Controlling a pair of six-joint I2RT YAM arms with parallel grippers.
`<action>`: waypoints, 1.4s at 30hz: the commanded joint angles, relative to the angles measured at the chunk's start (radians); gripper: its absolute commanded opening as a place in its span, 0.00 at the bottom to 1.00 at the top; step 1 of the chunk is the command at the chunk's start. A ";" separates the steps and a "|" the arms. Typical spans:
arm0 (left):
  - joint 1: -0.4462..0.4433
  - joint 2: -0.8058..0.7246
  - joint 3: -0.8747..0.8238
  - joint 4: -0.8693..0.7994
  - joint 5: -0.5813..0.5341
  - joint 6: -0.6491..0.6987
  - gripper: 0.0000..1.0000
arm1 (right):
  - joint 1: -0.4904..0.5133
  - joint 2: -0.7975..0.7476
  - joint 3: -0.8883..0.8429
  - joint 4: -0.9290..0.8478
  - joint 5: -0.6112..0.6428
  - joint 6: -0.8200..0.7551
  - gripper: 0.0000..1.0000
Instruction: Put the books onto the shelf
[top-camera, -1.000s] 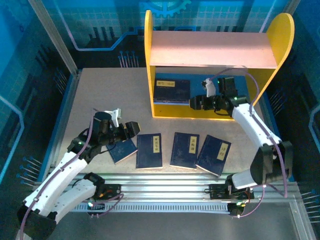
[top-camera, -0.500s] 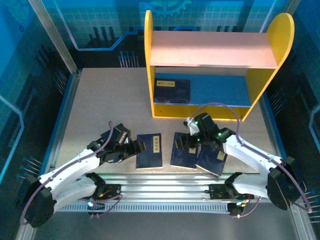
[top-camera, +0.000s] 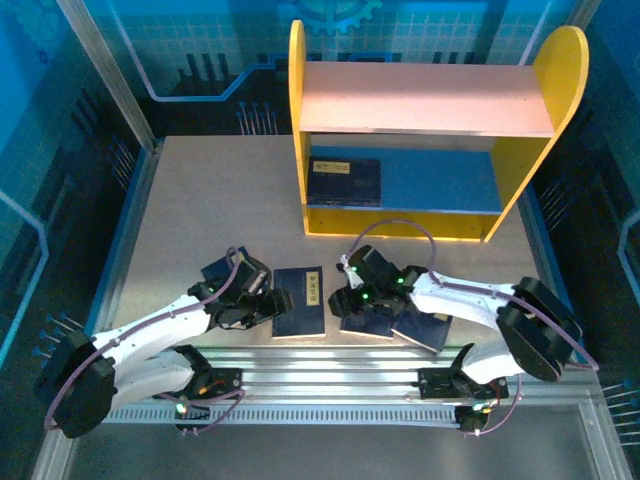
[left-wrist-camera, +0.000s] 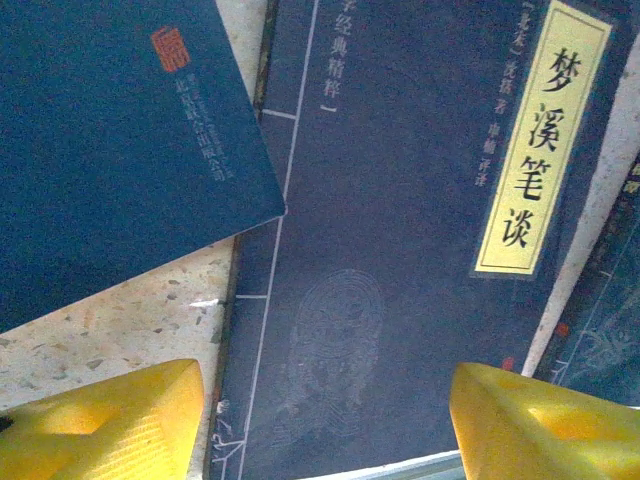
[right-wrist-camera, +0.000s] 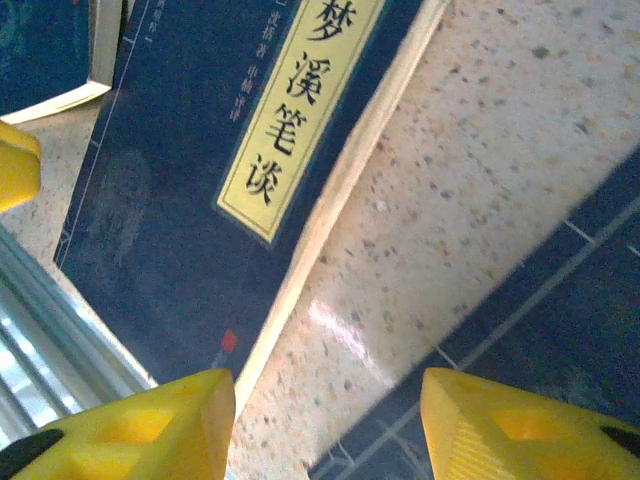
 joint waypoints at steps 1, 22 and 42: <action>-0.007 0.013 -0.018 0.005 -0.019 -0.005 0.67 | 0.028 0.062 0.059 0.055 0.045 0.017 0.51; -0.006 0.071 -0.045 0.076 0.008 0.014 0.68 | 0.082 0.287 0.162 0.057 0.118 -0.001 0.39; -0.012 0.184 0.040 0.451 0.232 0.081 0.64 | 0.087 0.289 0.055 0.089 0.185 -0.005 0.28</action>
